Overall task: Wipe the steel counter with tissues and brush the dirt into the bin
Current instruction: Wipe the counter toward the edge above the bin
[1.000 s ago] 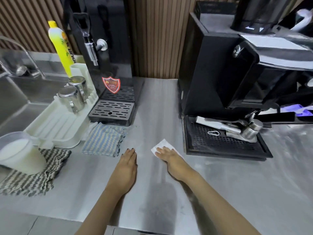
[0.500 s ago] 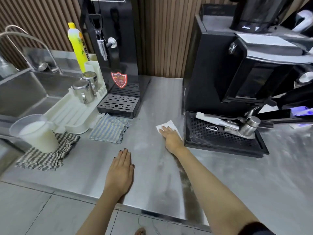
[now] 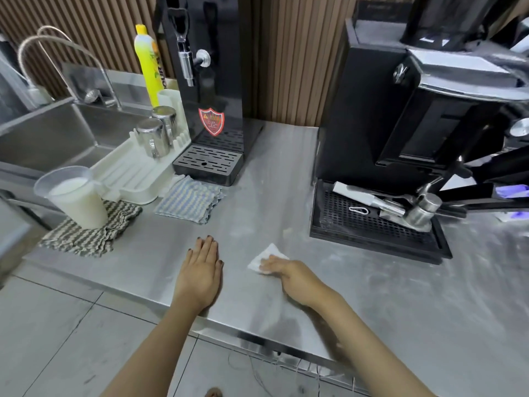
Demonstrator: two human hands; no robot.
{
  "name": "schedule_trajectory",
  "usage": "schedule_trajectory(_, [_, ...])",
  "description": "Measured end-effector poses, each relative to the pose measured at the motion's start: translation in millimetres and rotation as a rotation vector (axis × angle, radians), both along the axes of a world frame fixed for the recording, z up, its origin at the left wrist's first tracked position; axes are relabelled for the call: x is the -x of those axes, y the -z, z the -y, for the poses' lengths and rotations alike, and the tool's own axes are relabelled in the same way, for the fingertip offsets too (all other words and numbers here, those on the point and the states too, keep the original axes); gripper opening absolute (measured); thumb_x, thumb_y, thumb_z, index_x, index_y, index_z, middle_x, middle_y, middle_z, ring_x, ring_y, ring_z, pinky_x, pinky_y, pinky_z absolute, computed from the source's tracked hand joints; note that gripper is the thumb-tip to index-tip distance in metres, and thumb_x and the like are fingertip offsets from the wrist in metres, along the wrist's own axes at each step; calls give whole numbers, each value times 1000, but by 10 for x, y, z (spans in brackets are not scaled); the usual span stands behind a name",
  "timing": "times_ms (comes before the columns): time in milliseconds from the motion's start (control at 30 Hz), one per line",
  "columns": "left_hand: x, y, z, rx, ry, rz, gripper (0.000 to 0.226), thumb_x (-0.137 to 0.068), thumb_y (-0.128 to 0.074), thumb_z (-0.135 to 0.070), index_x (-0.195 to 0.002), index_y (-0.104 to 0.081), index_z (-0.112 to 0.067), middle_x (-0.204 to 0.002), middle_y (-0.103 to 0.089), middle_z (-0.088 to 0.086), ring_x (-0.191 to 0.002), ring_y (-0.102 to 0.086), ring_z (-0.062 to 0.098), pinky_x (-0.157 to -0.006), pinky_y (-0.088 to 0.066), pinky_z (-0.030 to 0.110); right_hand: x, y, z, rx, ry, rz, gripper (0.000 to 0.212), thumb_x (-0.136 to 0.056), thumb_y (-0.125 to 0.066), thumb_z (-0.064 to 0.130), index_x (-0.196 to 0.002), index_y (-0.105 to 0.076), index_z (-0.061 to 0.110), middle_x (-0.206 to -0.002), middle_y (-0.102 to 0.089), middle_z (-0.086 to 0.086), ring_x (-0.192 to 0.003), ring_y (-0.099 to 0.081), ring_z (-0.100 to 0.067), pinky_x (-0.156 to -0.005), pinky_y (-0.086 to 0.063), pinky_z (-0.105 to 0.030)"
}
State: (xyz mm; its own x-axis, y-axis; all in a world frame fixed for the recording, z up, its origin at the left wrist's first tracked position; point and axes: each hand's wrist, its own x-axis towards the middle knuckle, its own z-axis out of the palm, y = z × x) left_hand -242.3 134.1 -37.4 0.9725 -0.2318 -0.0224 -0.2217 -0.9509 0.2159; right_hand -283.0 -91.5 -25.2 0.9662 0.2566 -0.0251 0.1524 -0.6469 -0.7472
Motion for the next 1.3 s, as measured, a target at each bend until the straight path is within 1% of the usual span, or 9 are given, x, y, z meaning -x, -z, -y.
schedule_trajectory(167, [45,1,-2,12,14,-29,87,-73,14,-48,-147,-11,-10,-157,-4,2,-144,5,22,-116,0,35,-548,-270,-87,79,208,37,57,-85,-32,-16,-133,-47,10,-150,-32,-7,-143,-17,-19,-119,-4,-33])
schedule_trajectory(300, [41,-54,5,-29,16,-34,92,-67,21,-47,-148,-7,-12,-157,1,1,-144,7,21,-117,0,36,-673,-156,-115,371,163,-23,64,-88,-28,-10,-145,-24,19,-157,-12,-2,-144,-7,-22,-116,-4,-39])
schedule_trajectory(400, [20,-96,15,-38,17,-44,94,-65,24,-45,-148,-5,-12,-157,4,1,-144,8,20,-117,0,36,-636,-149,-138,427,116,4,68,-86,-28,-11,-146,-22,20,-157,-11,0,-144,-7,-20,-116,-5,-37])
schedule_trajectory(567, [19,-95,32,-50,20,-47,76,-79,12,-38,-148,-4,-11,-157,3,3,-144,7,21,-117,-1,37,-243,-59,-150,319,31,59,69,-82,-29,-16,-141,-36,18,-153,-25,2,-143,-16,-15,-119,-6,-31])
schedule_trajectory(700, [2,-84,25,-89,26,-35,75,-79,12,-37,-148,-6,-11,-157,1,3,-144,3,22,-116,-4,38,203,163,-171,211,19,56,63,-87,-34,-13,-137,-44,23,-150,-32,7,-141,-18,-8,-110,2,-11])
schedule_trajectory(833, [4,-101,32,-88,38,-36,67,-85,1,-34,-148,-8,-10,-157,0,4,-144,2,23,-116,-5,39,16,-91,-190,71,142,74,70,-78,-33,-20,-133,-49,21,-147,-38,2,-140,-19,-9,-119,-7,-25])
schedule_trajectory(1033, [21,-124,25,-79,38,-41,58,-94,-4,-31,-147,-8,-10,-157,-1,4,-144,2,22,-117,-5,39,-678,-155,-59,206,355,-28,63,-87,-29,-11,-142,-34,19,-155,-21,-1,-145,-11,-21,-116,-1,-31])
schedule_trajectory(1167, [18,-115,9,-63,40,-33,53,-98,-12,-28,-147,-8,-10,-157,-1,3,-144,2,22,-117,-5,38,-414,-93,-218,201,233,-17,53,-91,-33,-7,-137,-44,17,-152,-28,-3,-143,-15,-20,-114,-2,-24])
schedule_trajectory(1300, [21,-100,-4,-30,37,-32,52,-99,-17,-26,-148,-8,-10,-157,-1,3,-144,3,23,-117,-4,38,213,5,-331,191,51,22,67,-80,-33,-18,-136,-45,17,-149,-33,0,-142,-21,-15,-115,-2,-18])
